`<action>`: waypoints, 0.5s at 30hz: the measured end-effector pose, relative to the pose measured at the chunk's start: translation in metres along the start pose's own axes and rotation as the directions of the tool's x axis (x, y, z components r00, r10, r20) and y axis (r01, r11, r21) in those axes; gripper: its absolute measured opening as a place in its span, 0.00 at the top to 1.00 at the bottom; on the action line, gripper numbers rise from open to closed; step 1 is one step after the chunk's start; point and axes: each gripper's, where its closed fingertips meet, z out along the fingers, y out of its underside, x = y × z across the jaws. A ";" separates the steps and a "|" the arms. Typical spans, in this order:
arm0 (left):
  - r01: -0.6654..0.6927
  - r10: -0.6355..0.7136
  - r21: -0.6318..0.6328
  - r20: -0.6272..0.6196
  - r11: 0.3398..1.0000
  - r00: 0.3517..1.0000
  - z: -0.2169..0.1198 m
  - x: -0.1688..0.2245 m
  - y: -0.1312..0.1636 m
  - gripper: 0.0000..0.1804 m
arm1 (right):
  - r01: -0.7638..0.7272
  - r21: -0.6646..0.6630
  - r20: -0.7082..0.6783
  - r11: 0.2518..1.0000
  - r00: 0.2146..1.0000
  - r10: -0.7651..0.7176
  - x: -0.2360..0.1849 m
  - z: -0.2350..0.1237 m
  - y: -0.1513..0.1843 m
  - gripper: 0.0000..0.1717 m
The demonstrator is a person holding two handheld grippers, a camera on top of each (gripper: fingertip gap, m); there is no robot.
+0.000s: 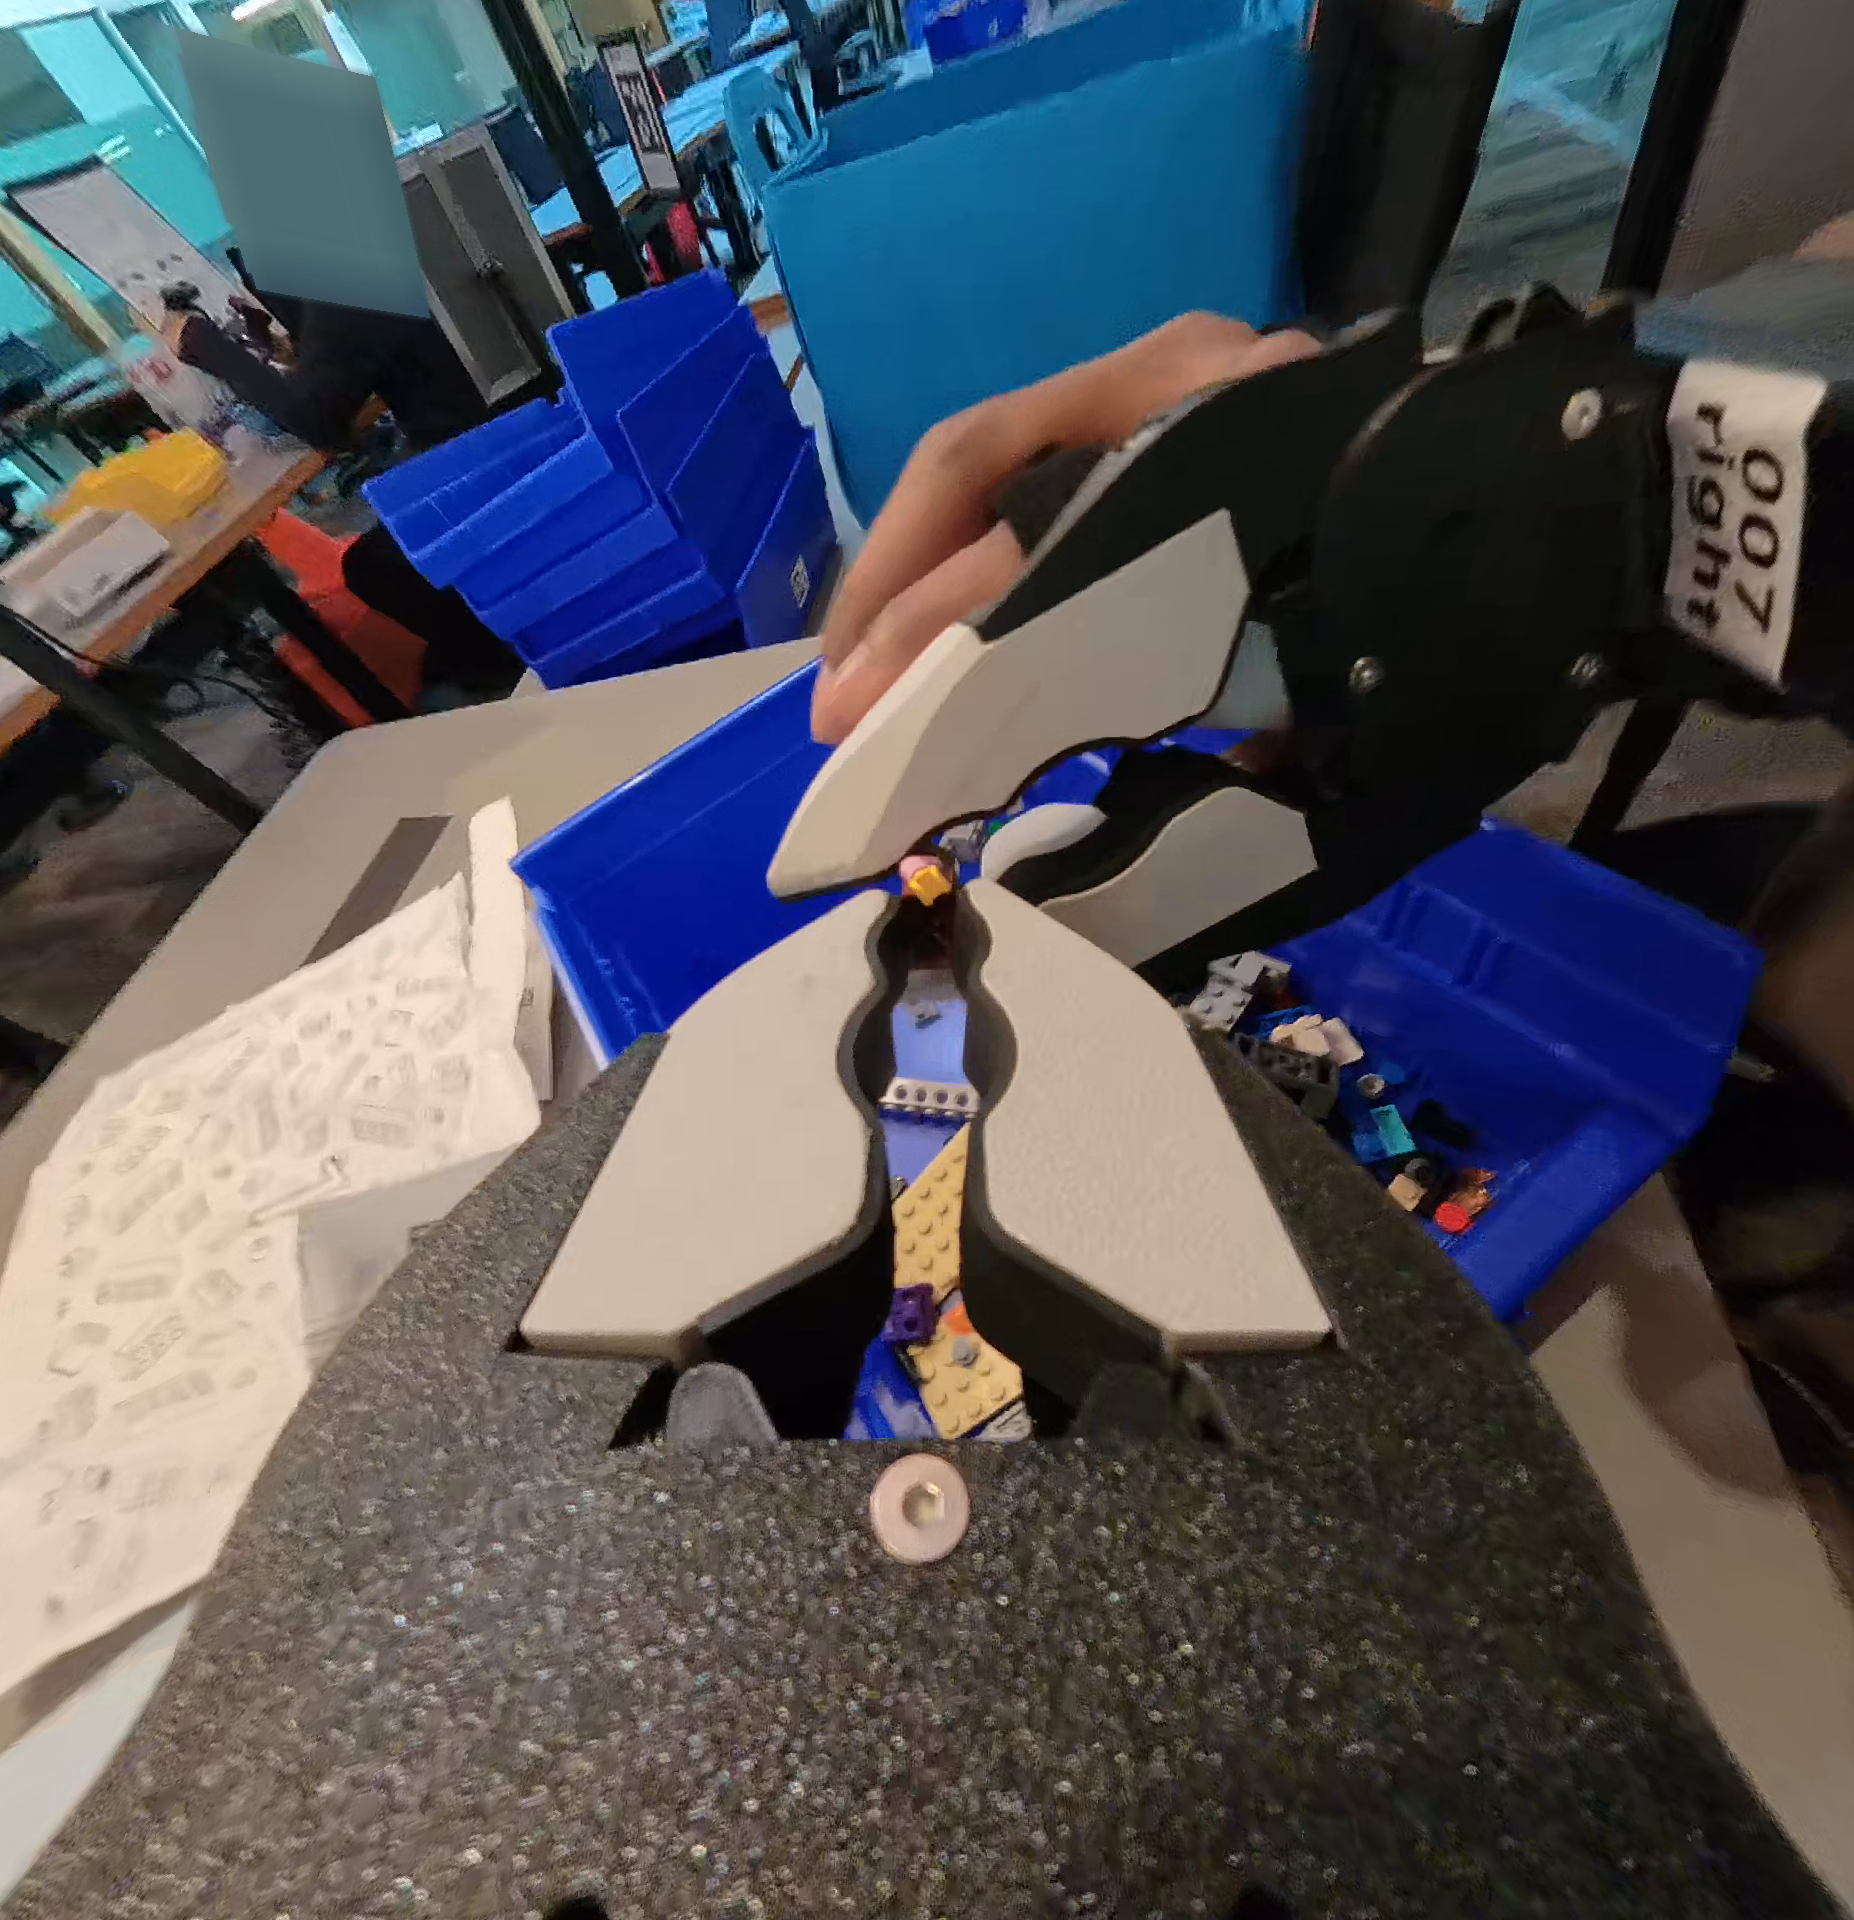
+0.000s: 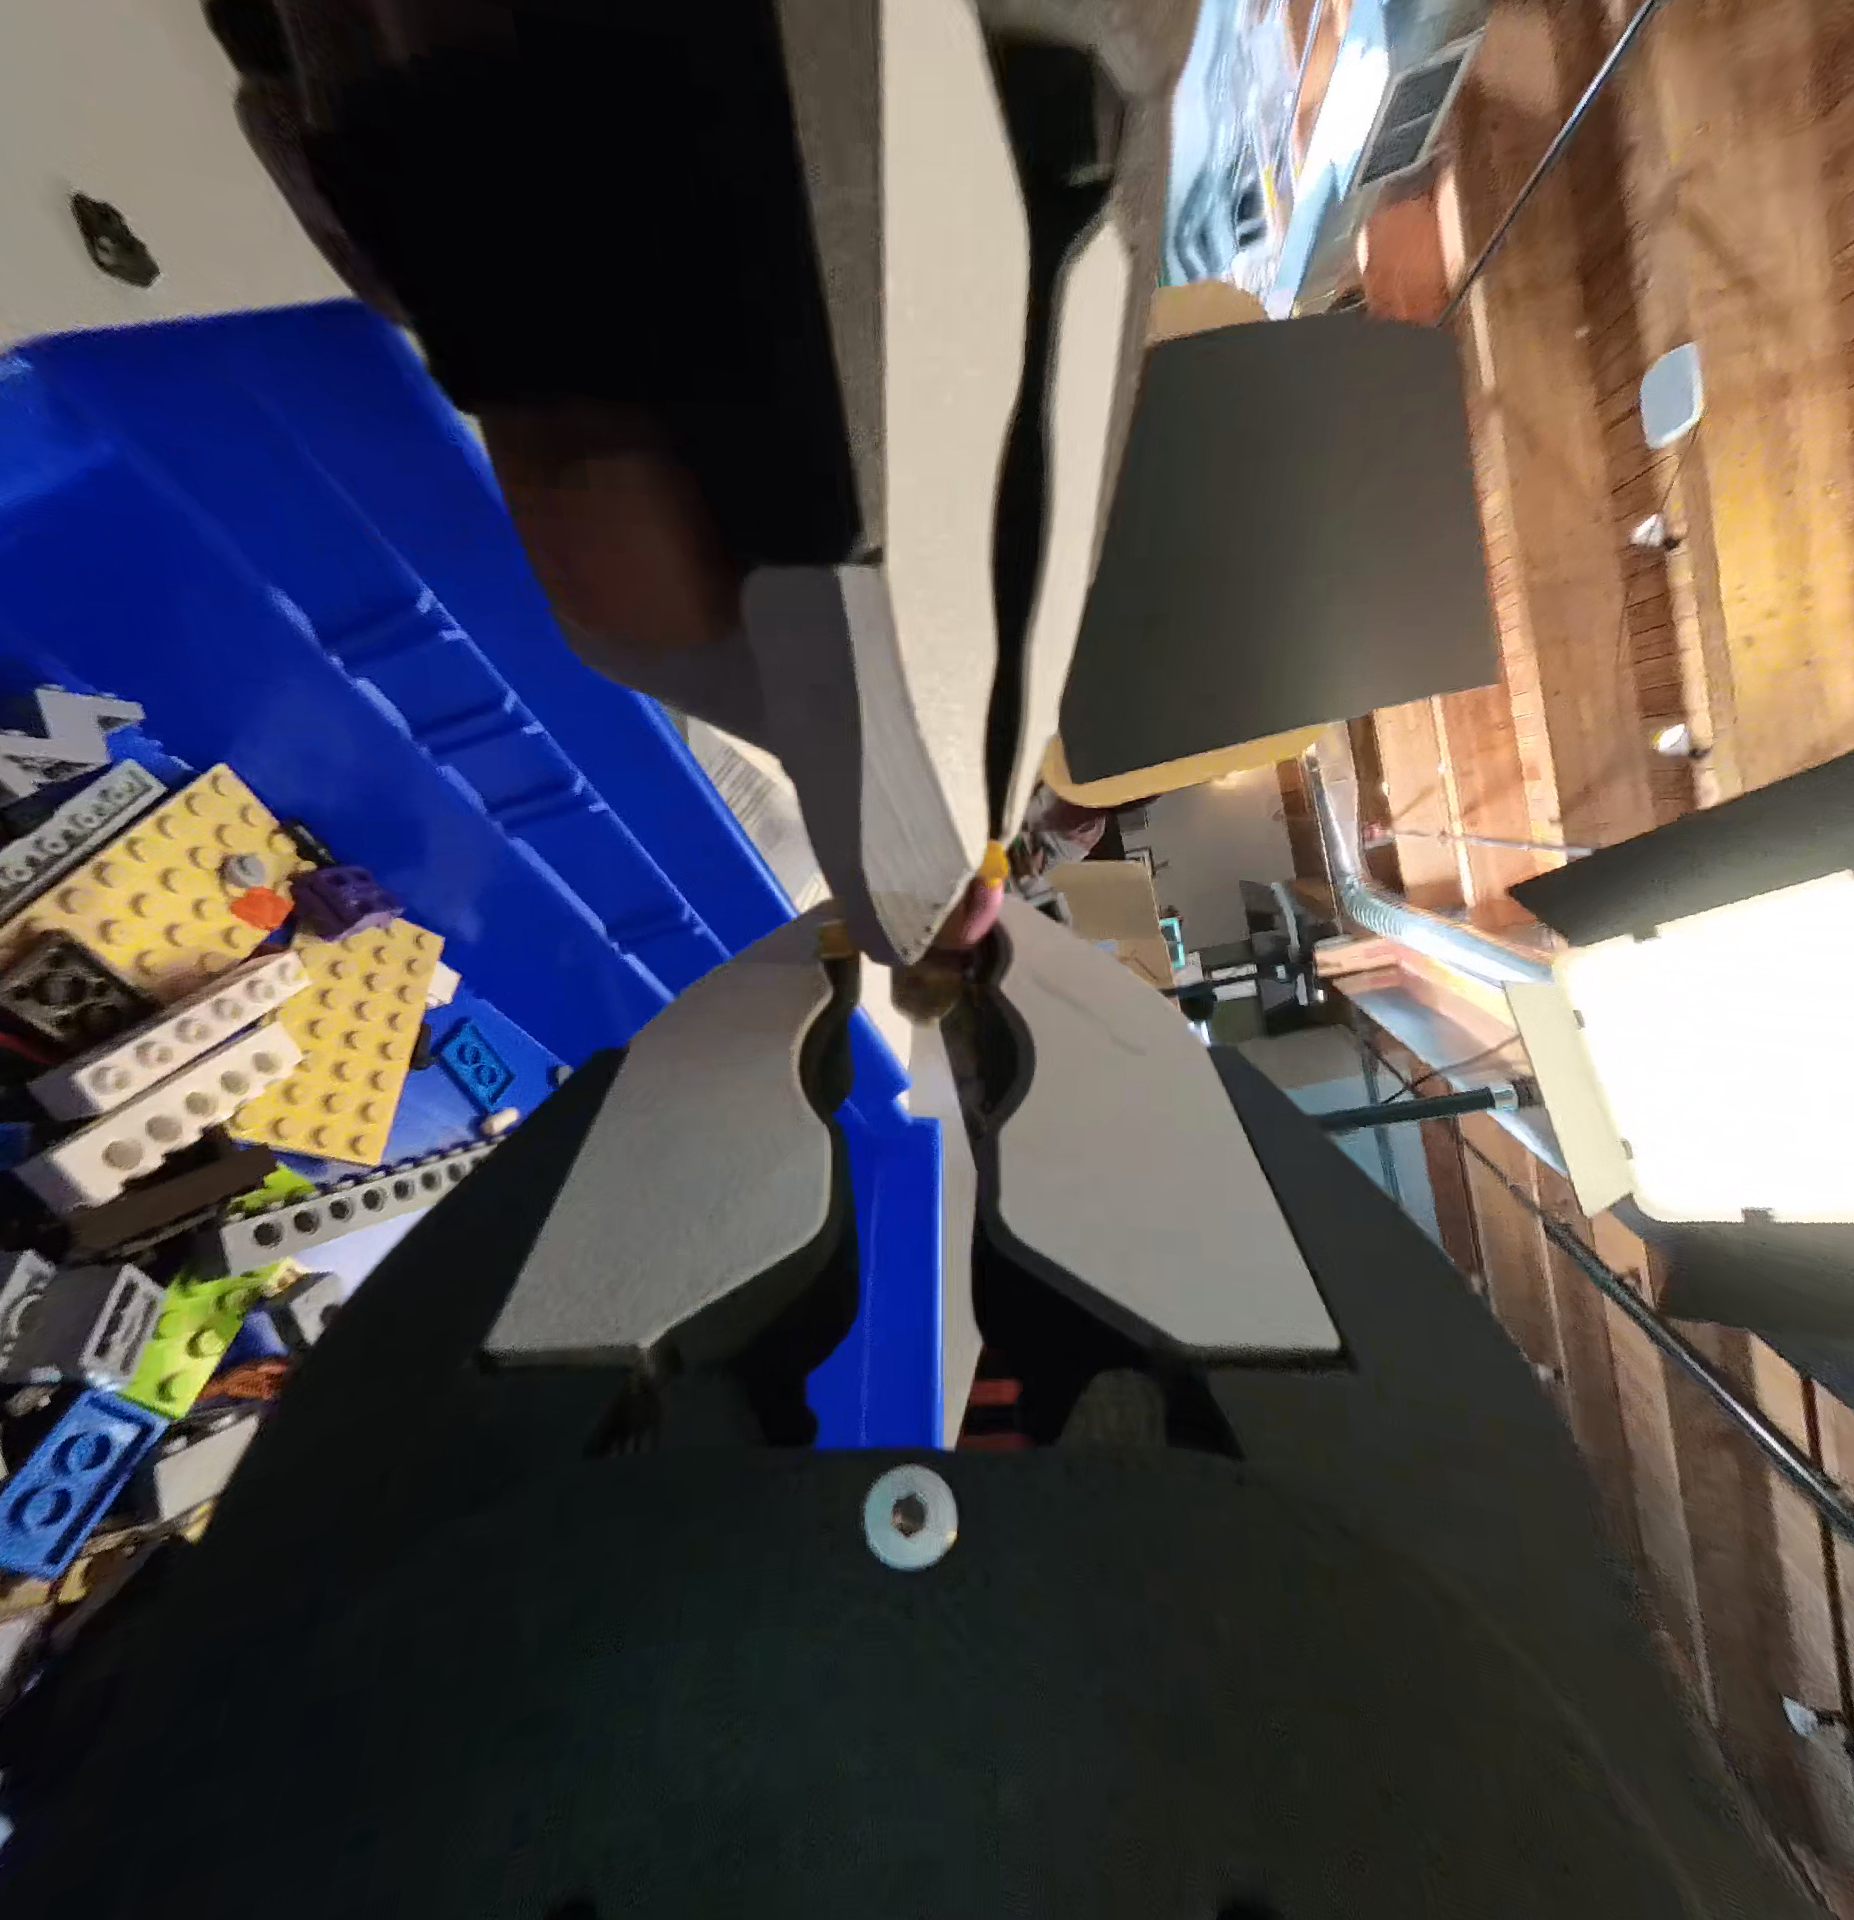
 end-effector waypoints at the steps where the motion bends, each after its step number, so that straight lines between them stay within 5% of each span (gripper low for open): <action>1: 0.039 -0.039 0.010 -0.011 0.999 0.999 -0.001 0.000 0.001 0.96 | -0.002 0.005 0.006 1.000 1.000 0.002 0.000 -0.002 0.000 0.89; 9: 0.141 -0.139 0.013 -0.102 0.990 0.985 -0.003 0.011 0.000 0.95 | -0.018 0.068 0.074 0.998 0.997 0.013 -0.005 -0.012 -0.001 0.94; 15: 0.358 -0.342 0.012 -0.271 0.934 0.900 -0.009 0.014 -0.006 0.95 | 0.007 0.118 0.061 0.993 0.998 -0.014 0.000 -0.018 -0.007 0.94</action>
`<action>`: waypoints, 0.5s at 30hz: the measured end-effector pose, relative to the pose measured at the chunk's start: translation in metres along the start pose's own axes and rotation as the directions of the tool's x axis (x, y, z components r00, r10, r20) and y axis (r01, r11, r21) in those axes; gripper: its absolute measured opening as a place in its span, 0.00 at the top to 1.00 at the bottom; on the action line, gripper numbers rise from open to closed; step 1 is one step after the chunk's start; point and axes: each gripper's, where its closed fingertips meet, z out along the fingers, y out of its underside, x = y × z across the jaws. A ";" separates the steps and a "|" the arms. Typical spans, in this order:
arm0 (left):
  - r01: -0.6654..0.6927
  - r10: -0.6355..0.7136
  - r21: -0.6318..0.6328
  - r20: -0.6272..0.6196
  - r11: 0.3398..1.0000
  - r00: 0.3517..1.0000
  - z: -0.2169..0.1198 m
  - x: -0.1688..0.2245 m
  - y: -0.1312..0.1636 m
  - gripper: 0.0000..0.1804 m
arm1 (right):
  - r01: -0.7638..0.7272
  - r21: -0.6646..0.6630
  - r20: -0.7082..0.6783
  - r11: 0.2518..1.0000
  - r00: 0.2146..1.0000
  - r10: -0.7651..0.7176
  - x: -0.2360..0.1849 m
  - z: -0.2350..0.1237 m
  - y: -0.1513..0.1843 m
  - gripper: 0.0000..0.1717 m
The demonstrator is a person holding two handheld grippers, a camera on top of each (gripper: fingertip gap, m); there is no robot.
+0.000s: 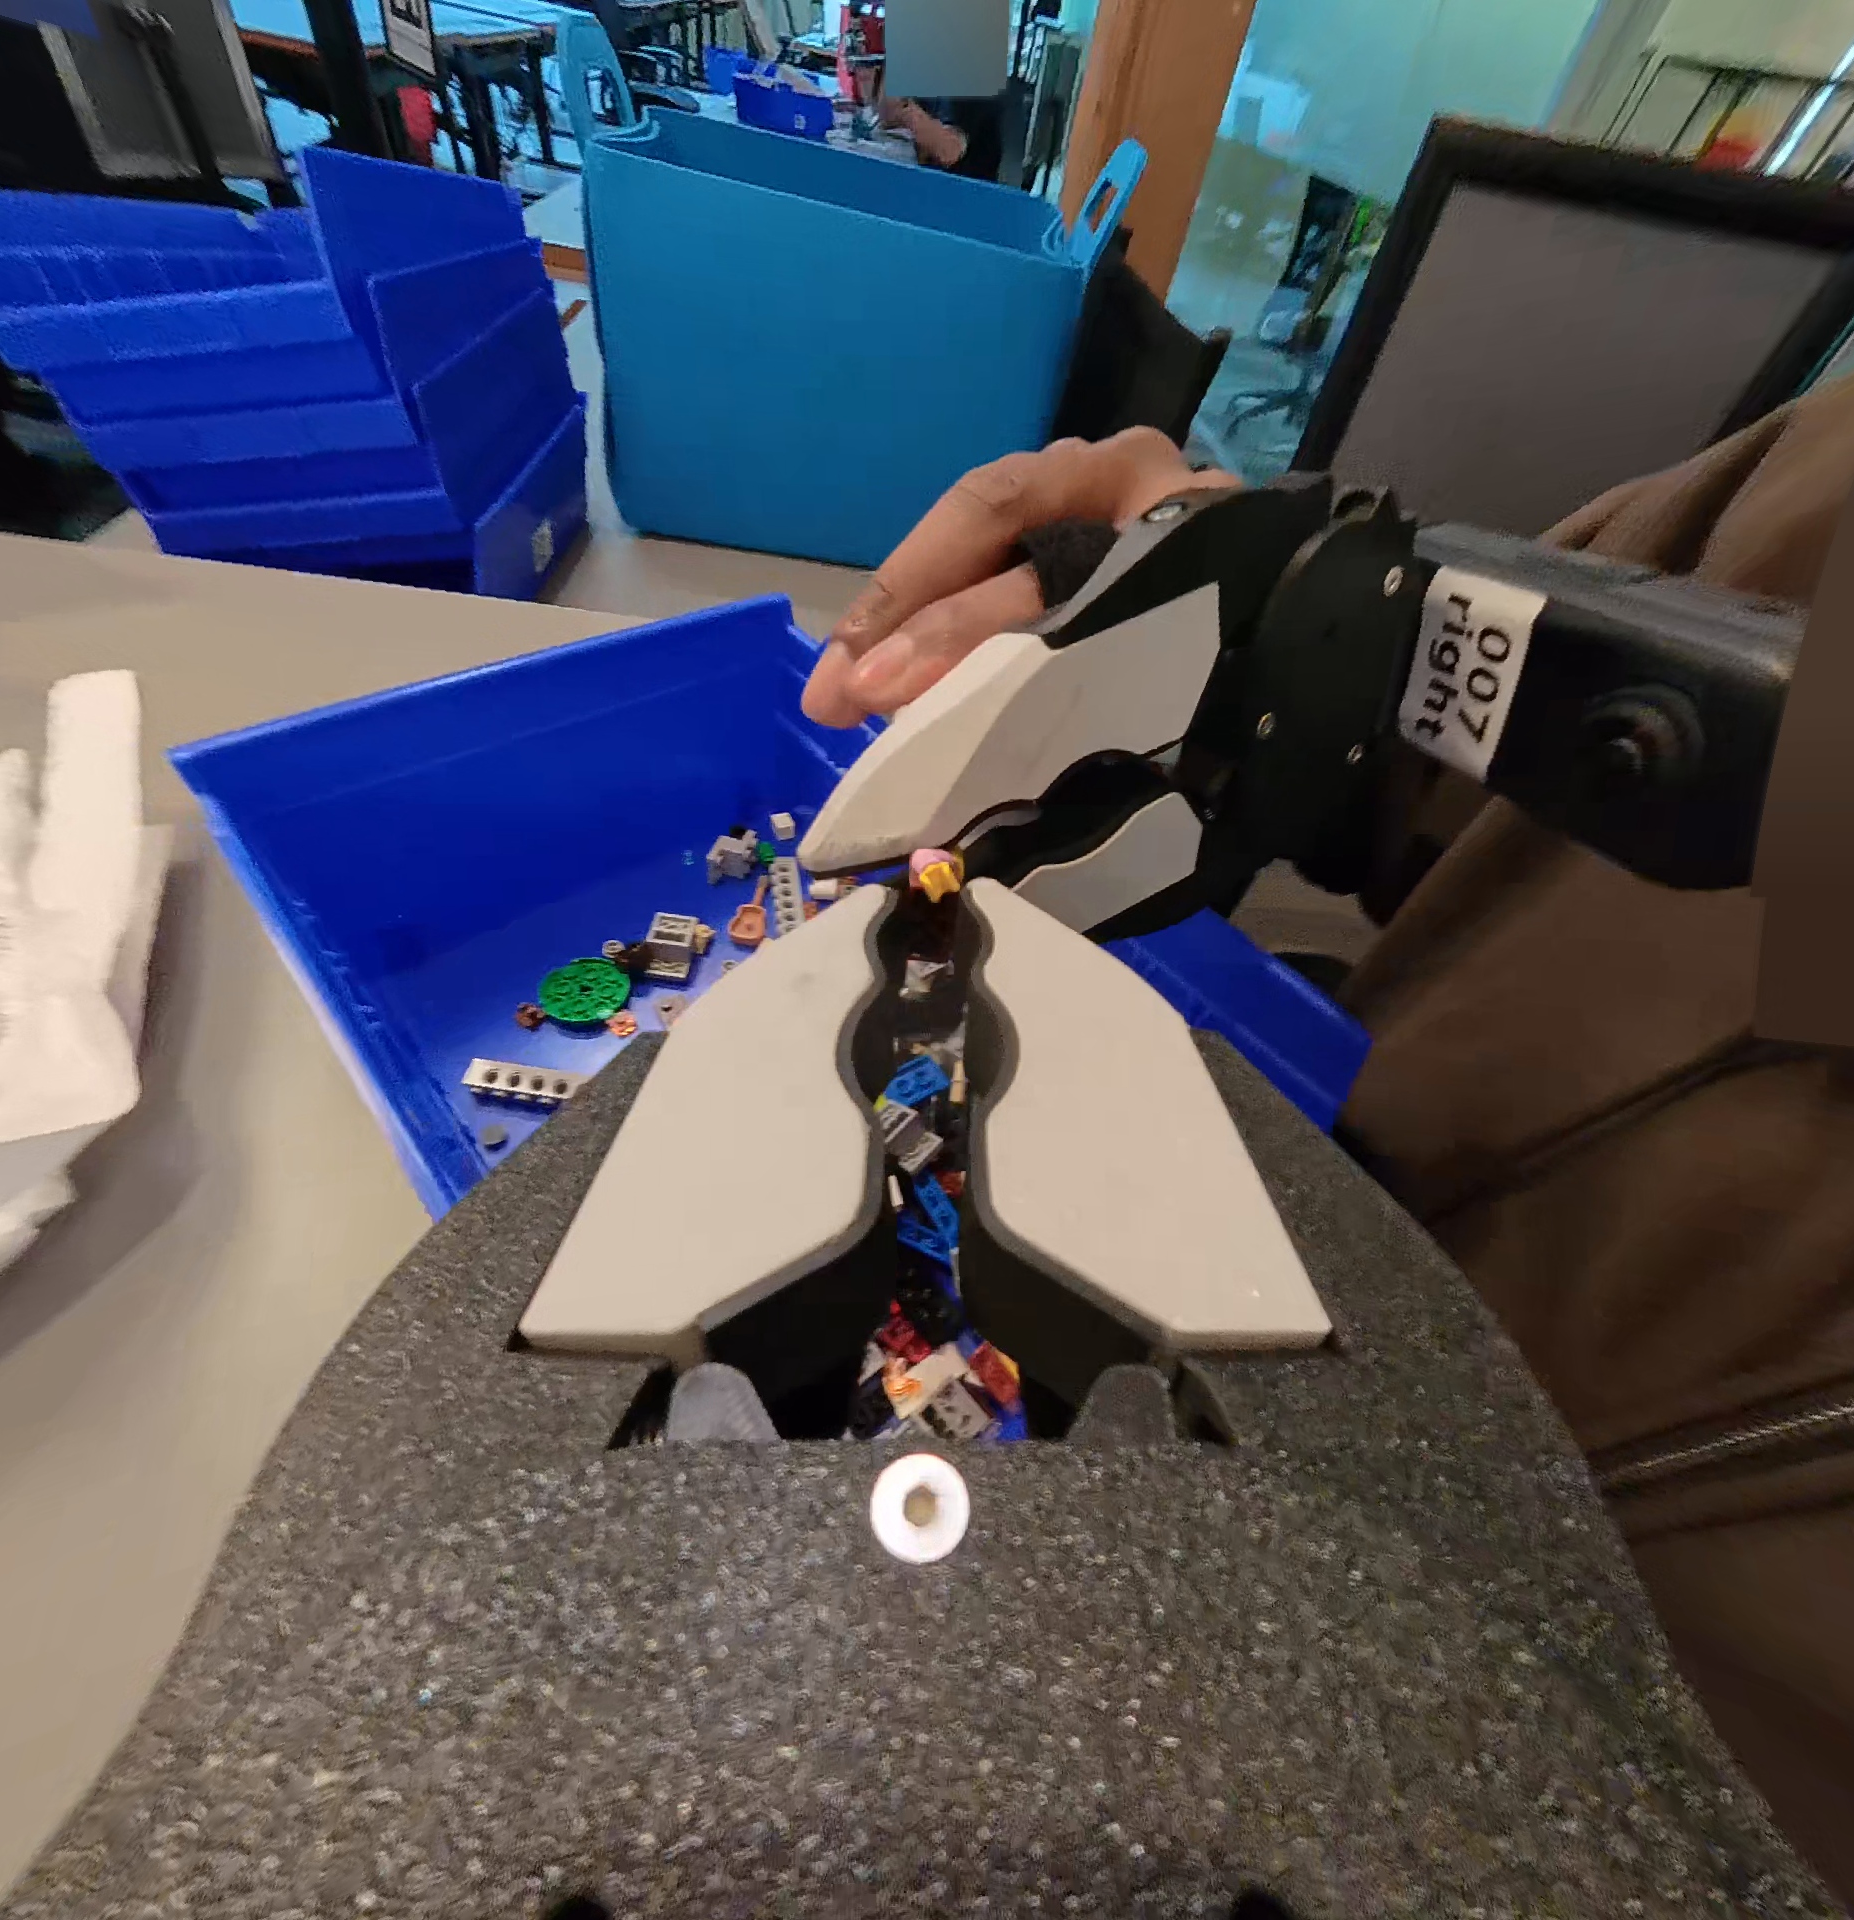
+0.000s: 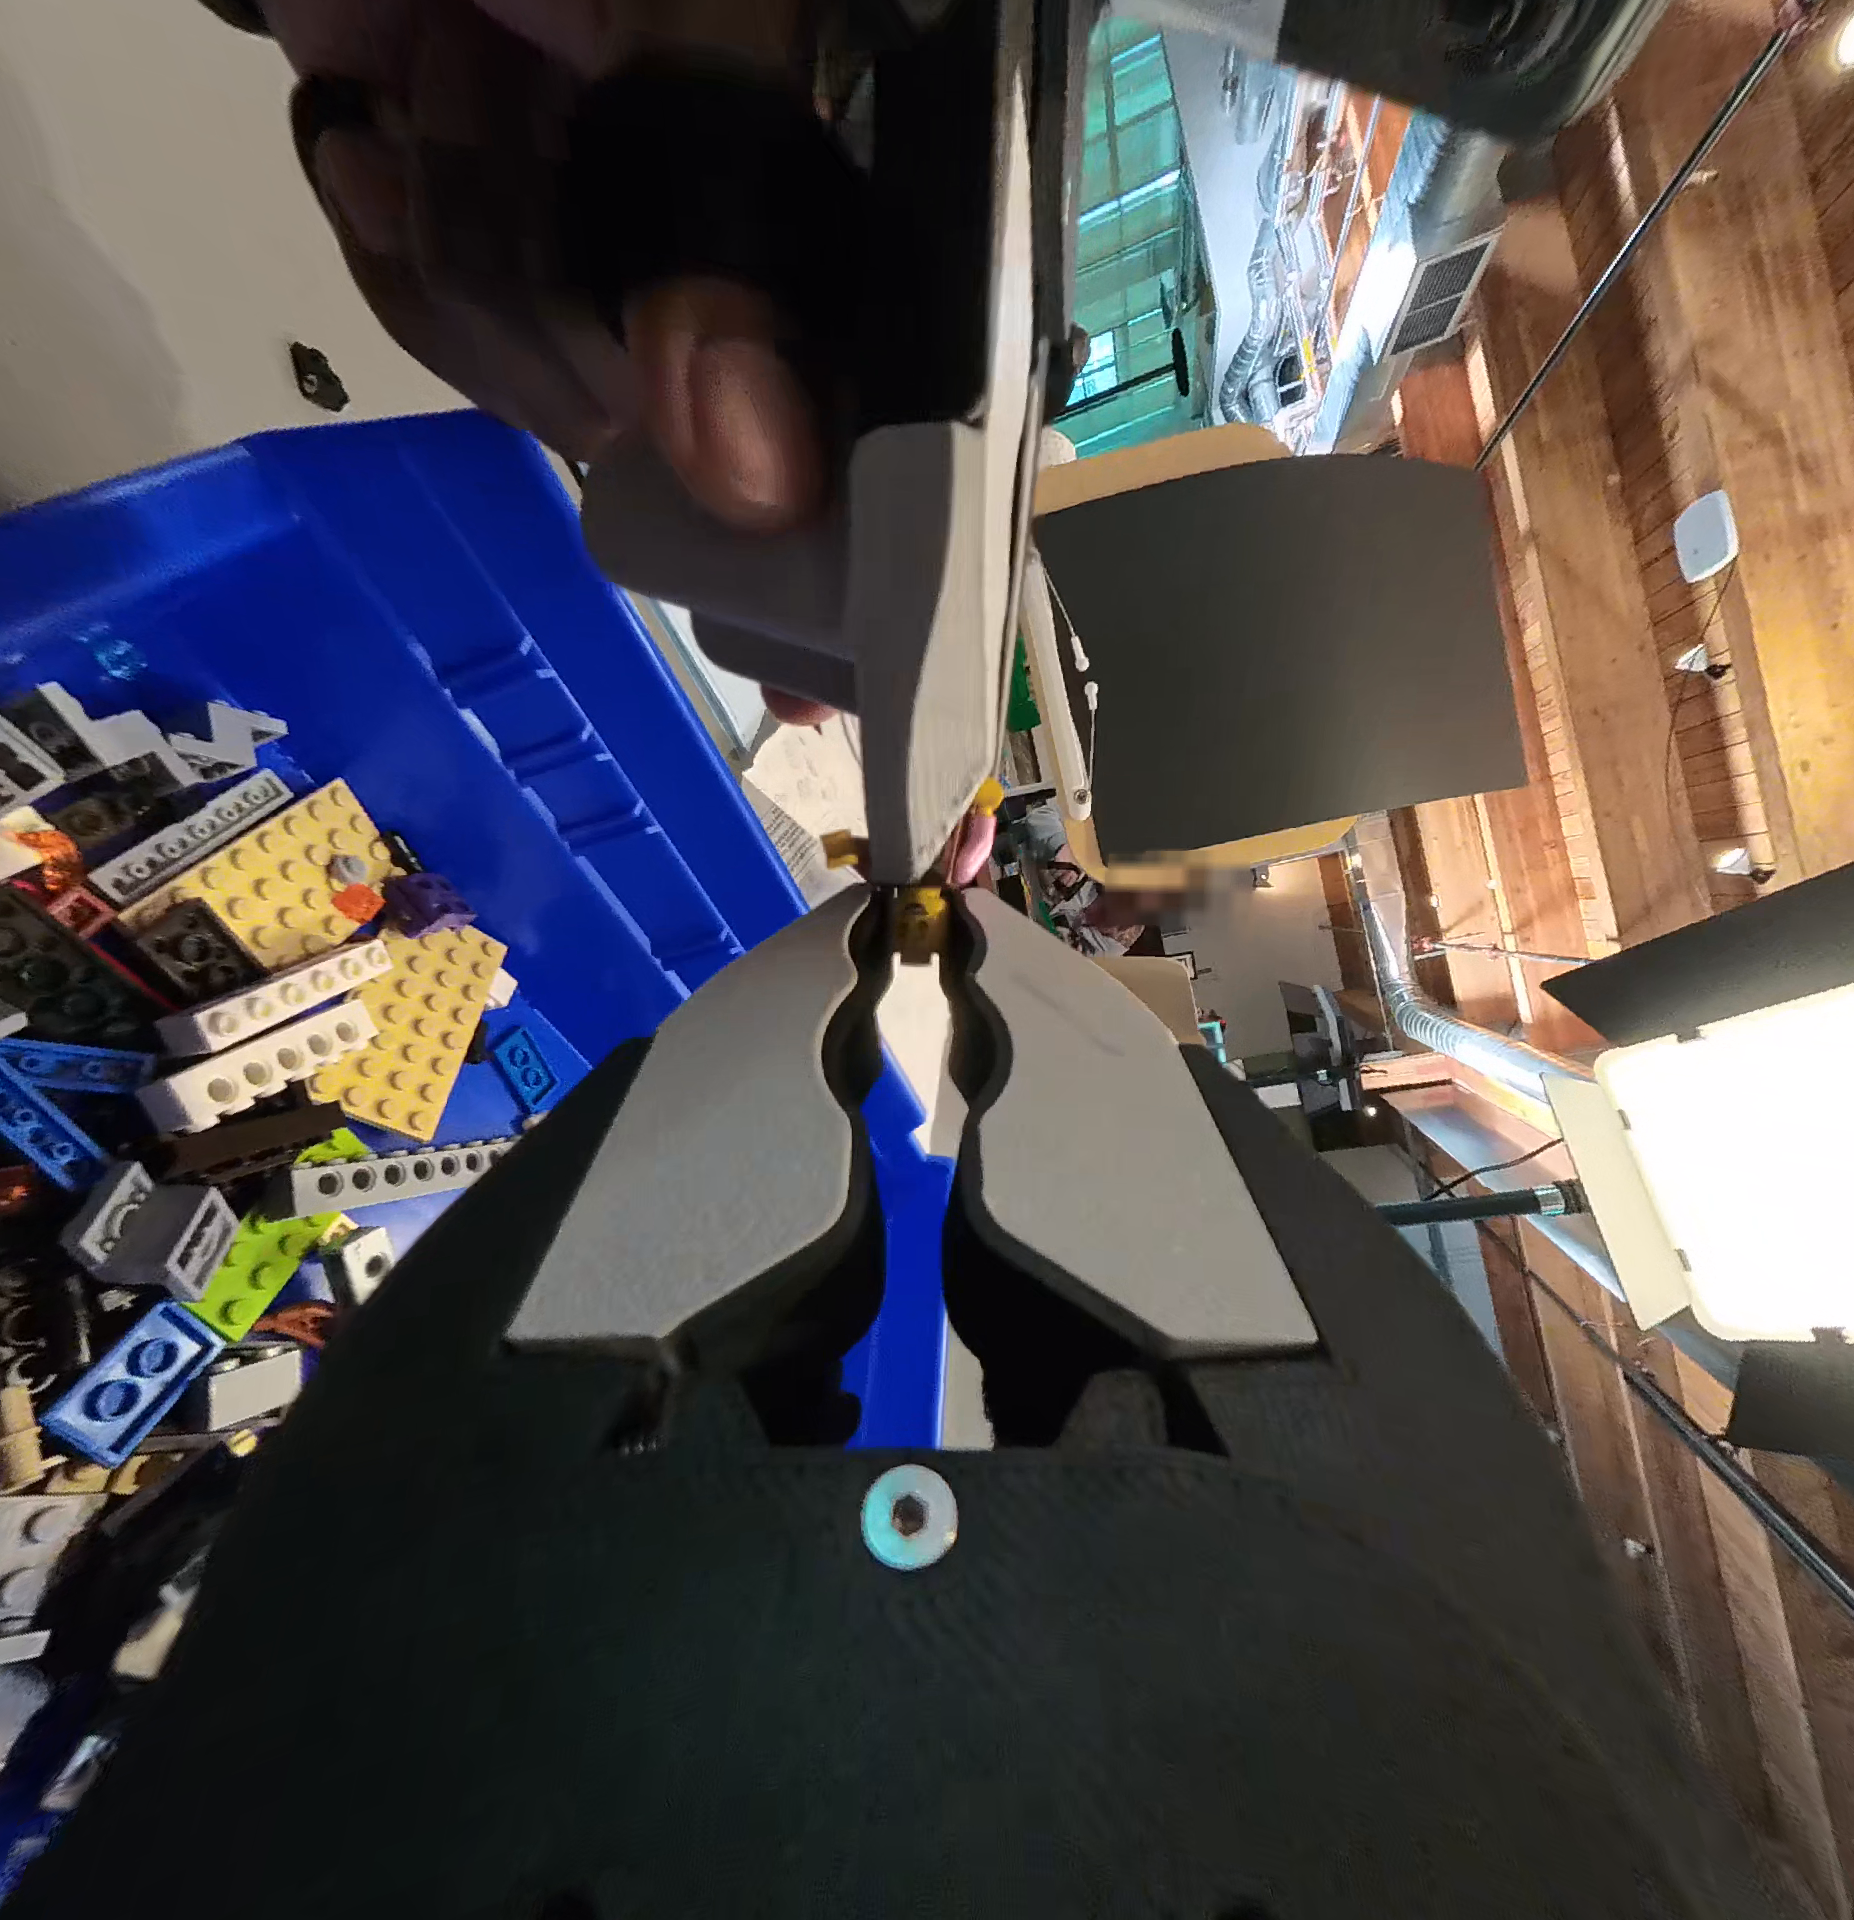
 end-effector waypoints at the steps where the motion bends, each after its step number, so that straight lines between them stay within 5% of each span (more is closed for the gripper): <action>1: 0.023 -0.023 0.005 -0.014 1.000 1.000 0.000 0.000 0.000 0.95 | 0.007 0.003 -0.004 1.000 1.000 -0.007 0.000 0.000 0.000 0.94; 15: 0.089 -0.088 0.003 -0.105 0.996 0.991 0.003 0.010 0.001 0.96 | -0.138 0.084 0.086 0.987 0.988 0.130 -0.006 -0.011 -0.001 0.94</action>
